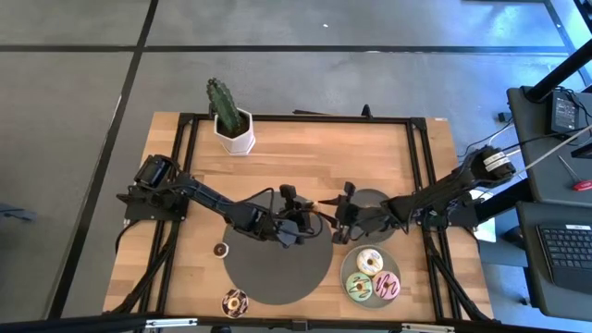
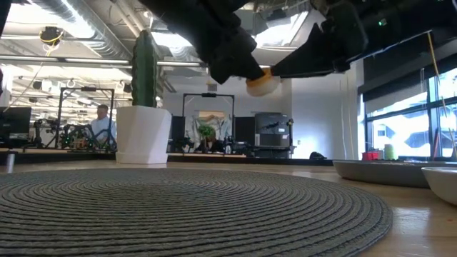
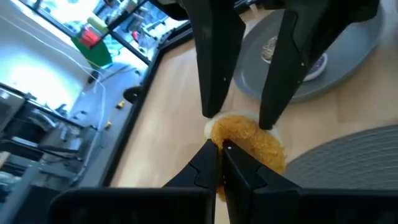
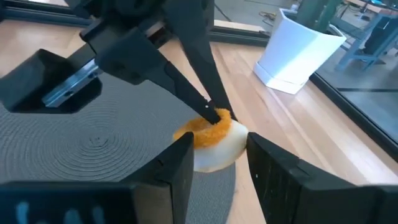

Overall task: Pick & Place donuts
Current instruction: Put the small orange donut on the dark gray plate

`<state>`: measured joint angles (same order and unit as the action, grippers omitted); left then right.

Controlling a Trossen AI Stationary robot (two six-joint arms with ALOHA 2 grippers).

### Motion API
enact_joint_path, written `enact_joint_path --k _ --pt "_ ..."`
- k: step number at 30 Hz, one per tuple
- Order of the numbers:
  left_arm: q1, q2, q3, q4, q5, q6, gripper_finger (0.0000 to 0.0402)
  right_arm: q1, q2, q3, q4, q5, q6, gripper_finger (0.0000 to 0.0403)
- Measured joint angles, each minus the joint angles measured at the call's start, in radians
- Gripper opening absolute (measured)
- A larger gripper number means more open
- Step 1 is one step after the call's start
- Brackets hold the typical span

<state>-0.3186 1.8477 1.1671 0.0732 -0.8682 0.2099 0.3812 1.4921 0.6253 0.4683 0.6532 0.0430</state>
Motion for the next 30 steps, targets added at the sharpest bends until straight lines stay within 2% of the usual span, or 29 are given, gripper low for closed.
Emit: enact_joint_path --k 9,17,23,30 --pt "0.0 0.0 0.0 0.028 -0.009 0.032 0.0008 -0.006 0.0 0.001 0.016 0.024 0.0 0.0137" --pt "0.0 0.0 0.0 0.032 -0.004 0.031 0.0009 -0.006 0.0 0.001 0.014 0.01 -0.002 0.0059" --pt "-0.001 0.0 0.0 0.032 -0.003 0.03 0.0025 -0.006 0.0 0.001 0.014 0.008 -0.025 0.0008" --pt "-0.011 0.0 0.0 0.031 0.013 0.016 0.0048 -0.005 0.0 0.001 0.011 0.002 -0.021 0.0009"
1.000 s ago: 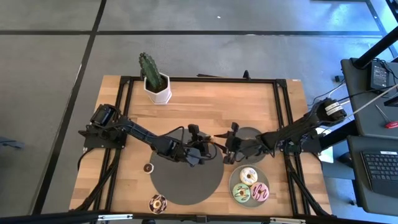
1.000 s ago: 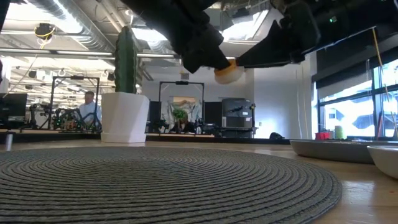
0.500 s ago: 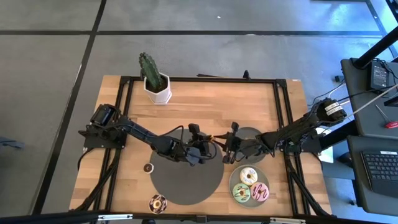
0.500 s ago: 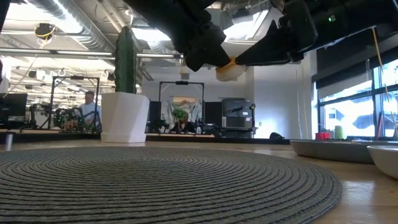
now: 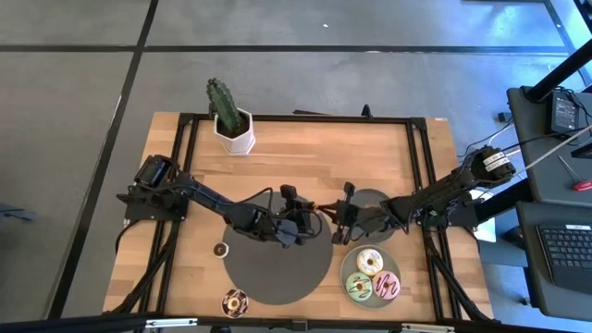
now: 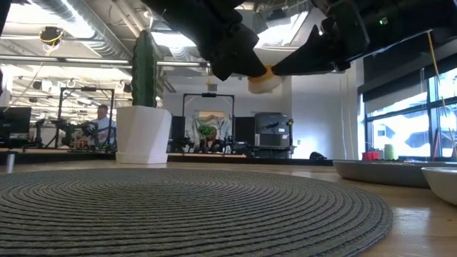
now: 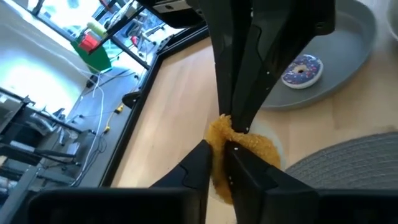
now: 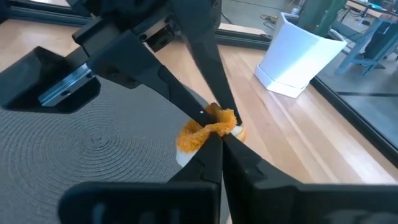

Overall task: Pick & Place donuts
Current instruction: Put the small orange donut on the dark gray plate

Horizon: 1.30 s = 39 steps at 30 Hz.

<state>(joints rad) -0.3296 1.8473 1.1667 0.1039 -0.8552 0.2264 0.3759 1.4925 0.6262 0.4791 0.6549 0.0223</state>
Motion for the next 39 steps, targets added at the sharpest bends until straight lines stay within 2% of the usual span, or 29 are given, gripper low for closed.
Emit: enact_joint_path --k 12,17,20,23,26,32,36,39 --pt "-0.041 -0.037 0.0 0.003 -0.023 0.023 0.0148 0.006 0.0 0.0 0.002 0.01 0.004 0.0003" --pt "-0.061 -0.053 0.0 -0.003 -0.086 0.028 0.0167 0.006 -0.003 0.0 -0.008 0.012 0.025 0.0003" --pt "-0.071 -0.053 -0.001 -0.043 -0.138 -0.004 0.0171 0.012 -0.041 0.001 -0.079 0.009 0.063 0.0002" --pt "-0.076 -0.069 -0.033 -0.064 -0.116 -0.094 0.017 0.041 -0.121 0.001 -0.263 0.01 0.185 0.0002" --pt "-0.073 -0.104 -0.081 -0.065 -0.033 -0.174 0.0169 0.104 -0.218 0.001 -0.478 0.008 0.33 0.0002" --pt "-0.041 -0.138 -0.13 -0.004 0.089 -0.234 0.0171 0.309 -0.387 0.001 -0.859 0.079 0.693 0.0002" --pt "-0.022 -0.14 -0.129 0.005 0.143 -0.236 0.0169 0.466 -0.43 -0.005 -1.048 0.163 0.959 0.0002" --pt "-0.012 -0.14 -0.129 0.006 0.18 -0.262 0.0169 0.549 -0.426 -0.025 -1.122 0.226 1.127 0.0002"
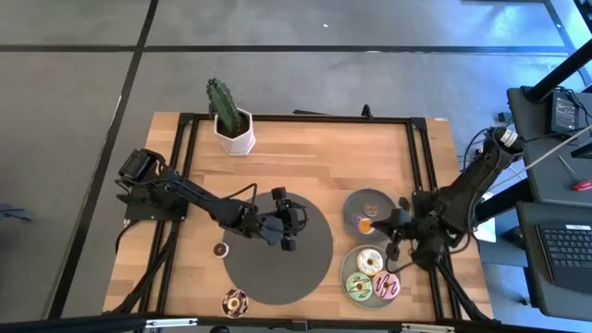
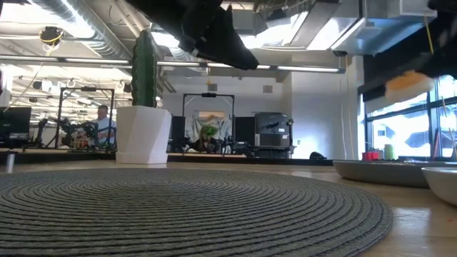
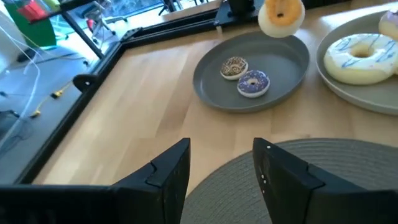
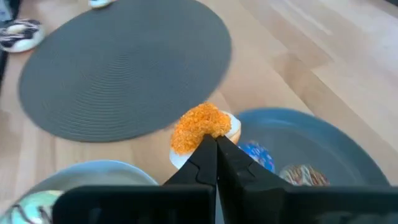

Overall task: Pick & Place donuts
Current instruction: Put the small orange donut on the dark gray plate

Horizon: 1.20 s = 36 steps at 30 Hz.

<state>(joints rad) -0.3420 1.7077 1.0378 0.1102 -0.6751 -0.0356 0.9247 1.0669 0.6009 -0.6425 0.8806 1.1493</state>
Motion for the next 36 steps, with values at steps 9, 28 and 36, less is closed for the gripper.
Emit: enact_joint_path --k 9,28,36 --pt "0.005 0.0 0.0 0.028 0.023 -0.007 0.0167 0.055 0.034 -0.153 -0.013 0.023 0.272 0.0002" --pt "0.005 0.0 0.0 0.022 0.013 -0.004 0.0166 0.055 0.035 -0.28 0.104 -0.062 0.315 0.0005" --pt "0.005 0.0 0.0 0.022 0.013 -0.004 0.0163 0.055 0.035 -0.28 0.108 -0.072 0.312 0.0042"
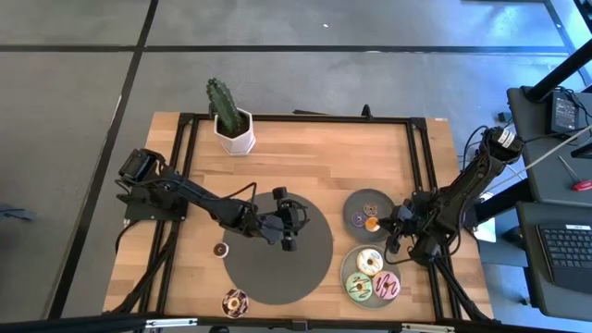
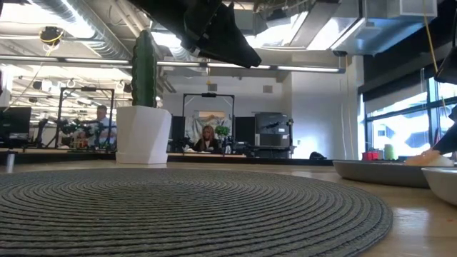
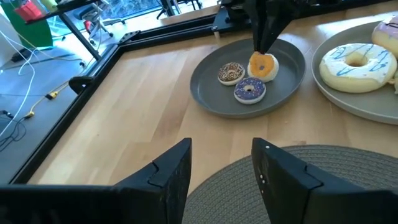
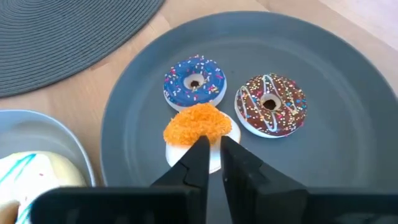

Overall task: Pick & Place donuts
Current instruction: Put the small orange donut on the dark gray plate, then put the large black donut on the light gray plate

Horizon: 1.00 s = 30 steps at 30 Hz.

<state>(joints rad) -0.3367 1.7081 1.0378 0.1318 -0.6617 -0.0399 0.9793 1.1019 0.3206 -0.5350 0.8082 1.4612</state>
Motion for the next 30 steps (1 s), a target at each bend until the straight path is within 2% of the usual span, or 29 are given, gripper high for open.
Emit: enact_joint_path --k 10,14,17,20,23,27,30 --pt "0.0 0.0 0.0 -0.001 0.0 0.0 0.0166 0.0 0.0 0.0 -0.043 0.002 0.0 0.0107" --pt "0.0 0.0 0.0 -0.002 0.003 0.0 0.0165 0.0 0.0 0.0 -0.053 0.002 0.0 0.0122" --pt "-0.002 0.0 0.0 -0.026 0.041 -0.033 0.0163 0.0 0.0 0.005 -0.056 0.002 0.002 0.0127" --pt "-0.002 -0.006 0.0 -0.086 0.168 -0.108 0.0164 0.0 0.0 0.034 -0.055 0.039 -0.001 0.0128" --pt "-0.002 -0.01 0.001 -0.141 0.388 -0.201 0.0168 0.0 0.0 0.083 -0.083 0.088 -0.02 0.0126" --pt "-0.006 -0.01 0.001 -0.241 0.694 -0.294 0.0168 0.0 0.0 0.139 -0.096 0.141 -0.137 0.0124" --pt "-0.02 -0.01 0.001 -0.355 0.856 -0.405 0.0166 -0.002 0.0 0.17 -0.094 0.196 -0.206 0.0124"
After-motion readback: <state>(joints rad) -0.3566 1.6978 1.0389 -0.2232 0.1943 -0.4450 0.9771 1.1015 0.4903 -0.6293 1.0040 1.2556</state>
